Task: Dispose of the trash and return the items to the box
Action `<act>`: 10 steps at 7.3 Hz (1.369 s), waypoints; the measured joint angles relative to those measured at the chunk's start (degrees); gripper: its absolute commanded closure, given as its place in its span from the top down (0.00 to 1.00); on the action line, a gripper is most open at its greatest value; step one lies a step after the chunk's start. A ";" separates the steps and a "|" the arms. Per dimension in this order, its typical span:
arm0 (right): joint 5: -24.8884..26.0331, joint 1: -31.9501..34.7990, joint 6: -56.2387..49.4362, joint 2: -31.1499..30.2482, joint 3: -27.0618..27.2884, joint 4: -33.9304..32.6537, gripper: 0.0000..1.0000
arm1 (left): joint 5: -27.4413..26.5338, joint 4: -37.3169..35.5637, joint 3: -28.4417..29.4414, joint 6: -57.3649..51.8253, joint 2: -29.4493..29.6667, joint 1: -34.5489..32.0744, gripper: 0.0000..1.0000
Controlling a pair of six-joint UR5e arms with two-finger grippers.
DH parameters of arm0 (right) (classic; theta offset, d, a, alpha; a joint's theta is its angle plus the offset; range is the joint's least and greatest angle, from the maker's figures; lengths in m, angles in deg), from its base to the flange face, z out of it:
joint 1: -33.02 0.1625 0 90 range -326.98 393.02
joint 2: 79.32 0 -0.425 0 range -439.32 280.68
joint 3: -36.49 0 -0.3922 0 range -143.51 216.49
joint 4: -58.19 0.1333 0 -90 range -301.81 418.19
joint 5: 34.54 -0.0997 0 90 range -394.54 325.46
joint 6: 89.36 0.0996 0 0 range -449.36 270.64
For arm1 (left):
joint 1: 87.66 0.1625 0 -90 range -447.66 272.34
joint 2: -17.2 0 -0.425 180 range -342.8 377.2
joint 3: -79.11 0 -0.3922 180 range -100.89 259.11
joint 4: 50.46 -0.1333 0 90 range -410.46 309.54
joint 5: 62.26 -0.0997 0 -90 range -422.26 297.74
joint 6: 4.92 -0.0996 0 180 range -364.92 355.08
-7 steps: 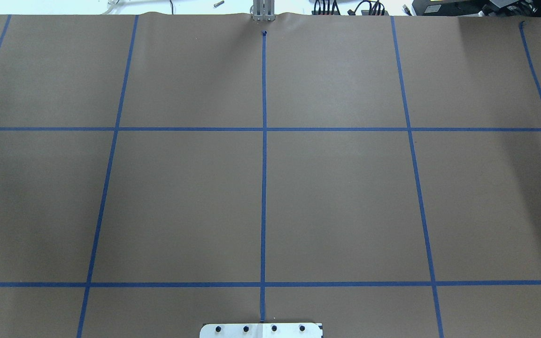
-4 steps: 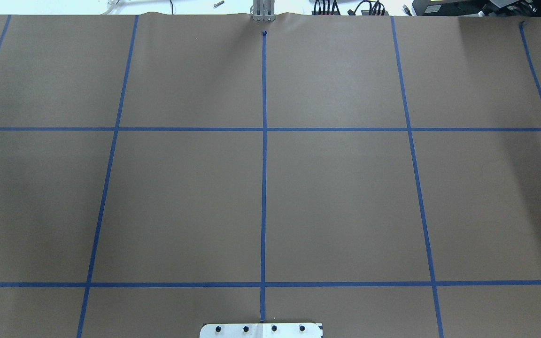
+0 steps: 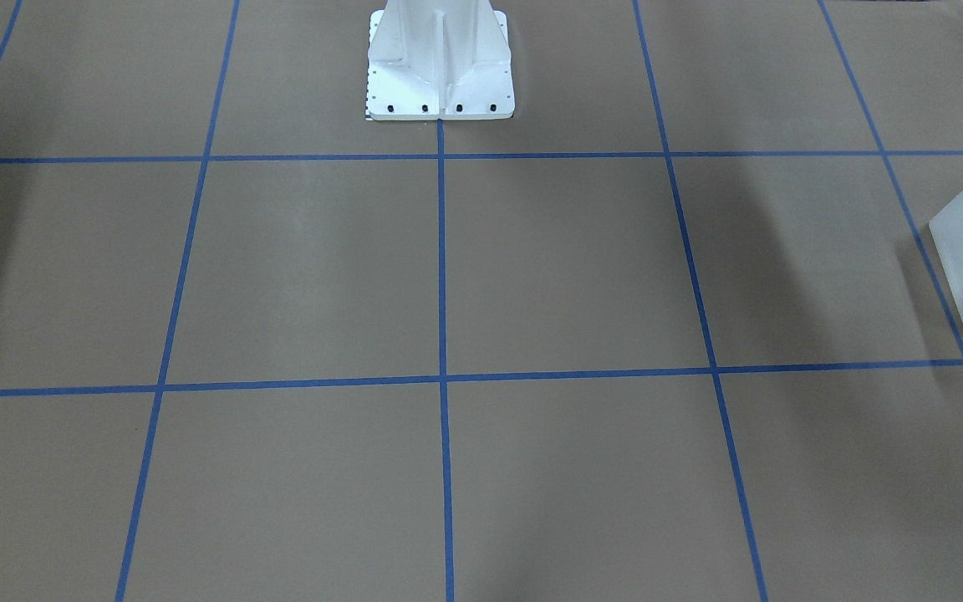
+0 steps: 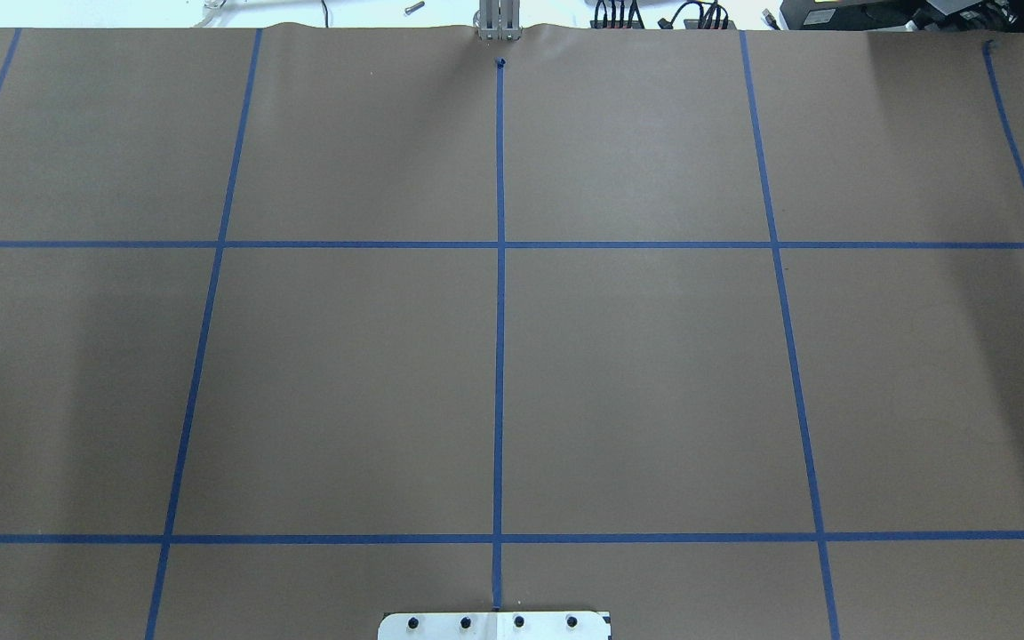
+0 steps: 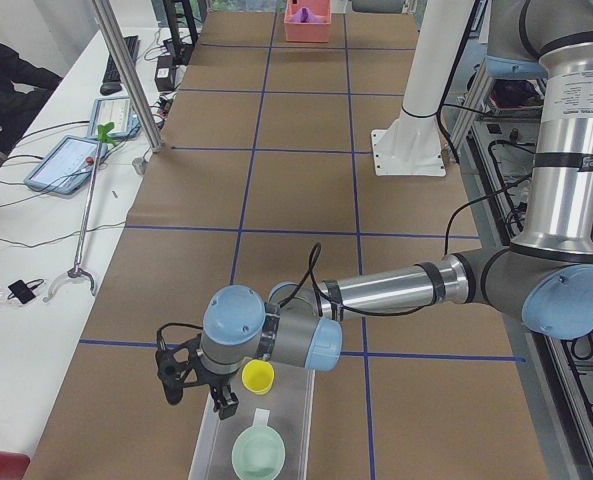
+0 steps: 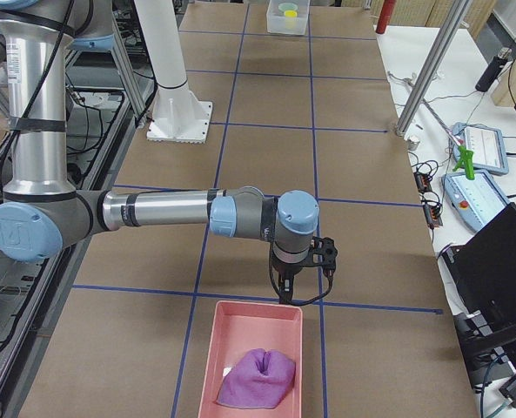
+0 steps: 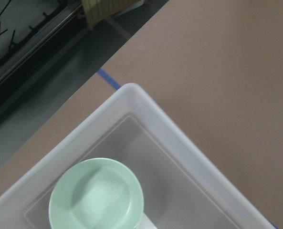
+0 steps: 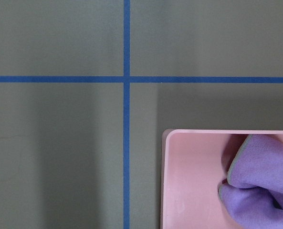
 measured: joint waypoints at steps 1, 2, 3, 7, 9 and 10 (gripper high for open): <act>0.04 0.00 0.04 -0.21 -0.11 -0.04 1.00 | -0.20 -0.18 -4.37 -1.09 -0.61 3.32 0.99; 0.00 0.00 0.08 -0.43 -0.17 -0.06 1.00 | -0.50 -0.18 -8.32 -1.61 -2.12 6.86 0.99; -0.07 0.00 0.12 -0.60 -0.13 -0.07 1.00 | -0.60 -0.16 -10.90 -1.78 -3.51 9.63 0.99; -0.42 0.00 0.24 -0.46 0.52 -0.07 1.00 | -0.20 -0.23 -13.72 -9.38 -8.30 11.15 0.99; -0.44 0.00 0.25 -0.41 0.58 -0.07 1.00 | -0.35 -2.15 -14.32 -14.78 -8.96 11.04 0.99; -0.44 0.00 0.25 -0.41 0.57 -0.07 1.00 | -0.46 -6.16 -15.79 -17.76 -8.71 10.87 0.99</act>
